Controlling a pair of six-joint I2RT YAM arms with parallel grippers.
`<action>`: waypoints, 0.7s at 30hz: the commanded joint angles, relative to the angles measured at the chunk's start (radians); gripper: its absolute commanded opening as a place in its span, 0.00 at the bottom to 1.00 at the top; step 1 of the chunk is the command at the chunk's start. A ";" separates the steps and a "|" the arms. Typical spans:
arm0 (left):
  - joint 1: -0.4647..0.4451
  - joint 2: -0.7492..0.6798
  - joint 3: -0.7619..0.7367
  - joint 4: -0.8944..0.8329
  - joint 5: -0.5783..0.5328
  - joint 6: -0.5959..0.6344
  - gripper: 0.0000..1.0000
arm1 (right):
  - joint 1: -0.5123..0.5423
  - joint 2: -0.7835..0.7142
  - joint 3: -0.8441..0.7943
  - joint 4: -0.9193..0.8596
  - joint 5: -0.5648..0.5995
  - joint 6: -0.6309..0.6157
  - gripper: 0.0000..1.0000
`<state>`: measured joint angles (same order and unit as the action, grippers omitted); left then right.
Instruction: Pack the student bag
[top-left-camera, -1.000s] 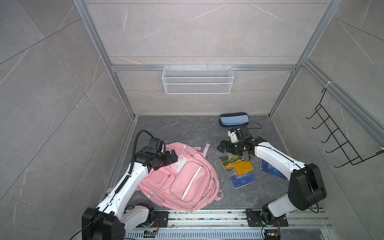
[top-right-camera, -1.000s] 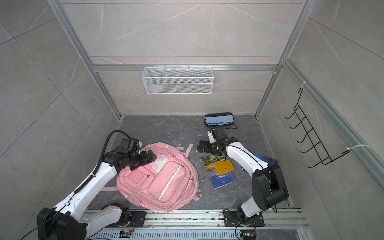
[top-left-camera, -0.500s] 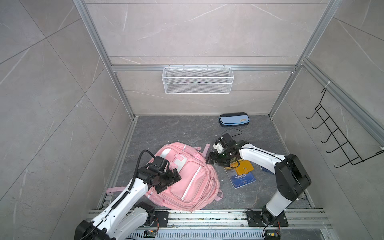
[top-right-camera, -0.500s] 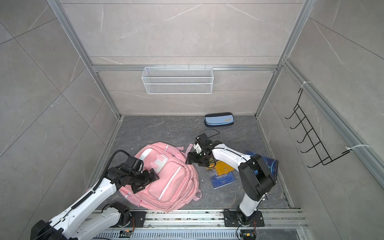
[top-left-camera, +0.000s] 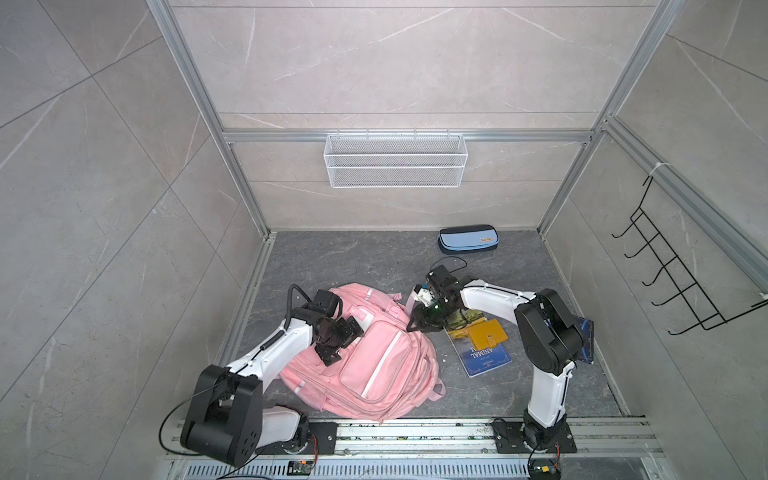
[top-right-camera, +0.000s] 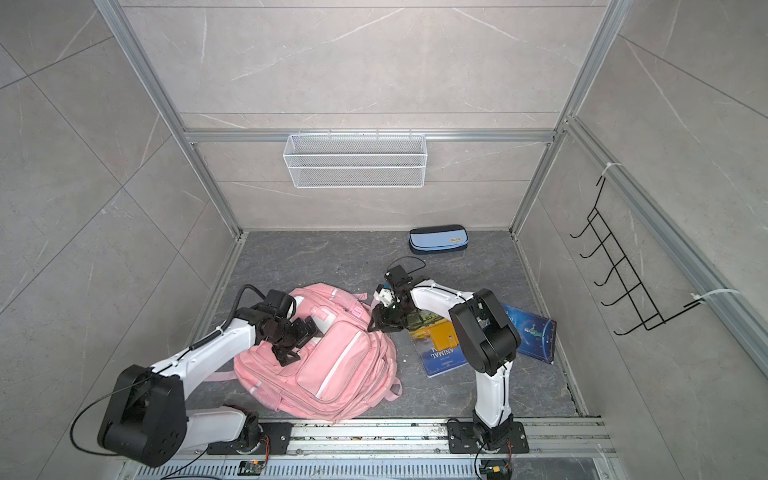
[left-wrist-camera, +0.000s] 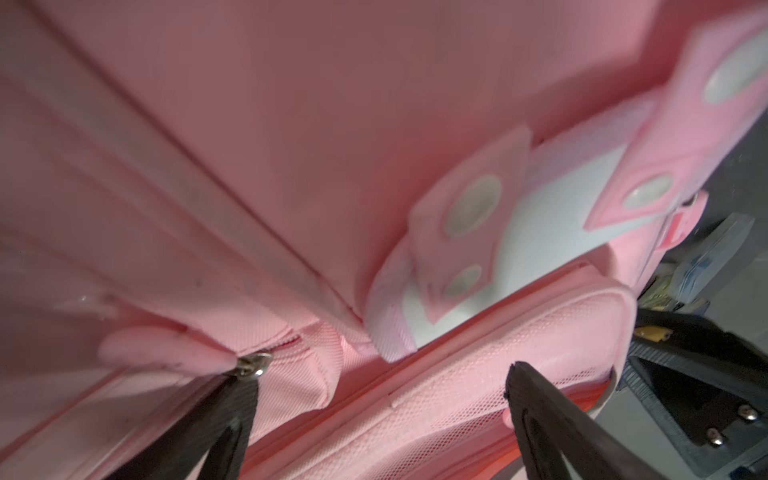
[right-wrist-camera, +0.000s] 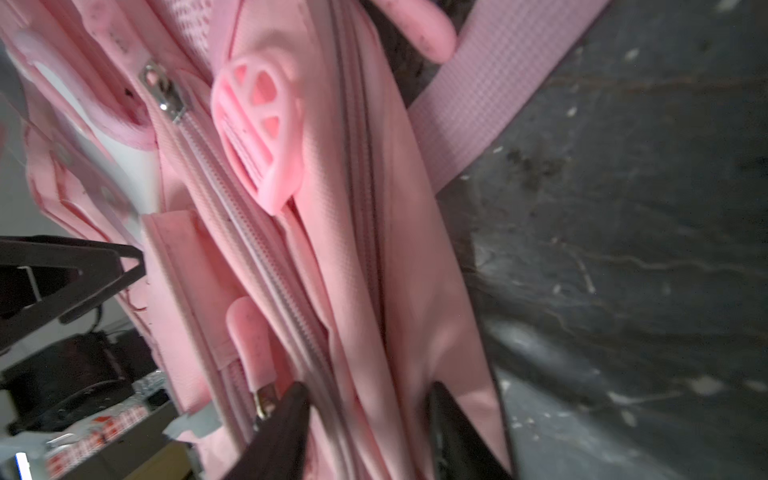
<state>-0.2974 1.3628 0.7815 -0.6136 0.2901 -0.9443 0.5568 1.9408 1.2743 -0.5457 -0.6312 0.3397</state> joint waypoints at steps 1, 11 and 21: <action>0.033 0.118 0.085 0.181 -0.042 0.095 0.96 | 0.012 0.004 0.060 0.020 -0.106 -0.071 0.24; 0.031 0.298 0.406 0.135 -0.092 0.215 0.96 | 0.011 -0.051 0.149 0.054 -0.092 -0.134 0.00; -0.051 0.111 0.479 -0.215 -0.206 0.363 0.99 | 0.011 -0.091 0.016 0.263 -0.201 -0.019 0.10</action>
<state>-0.3168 1.5280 1.2331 -0.6853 0.1257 -0.6521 0.5522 1.9045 1.3216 -0.4232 -0.7036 0.2718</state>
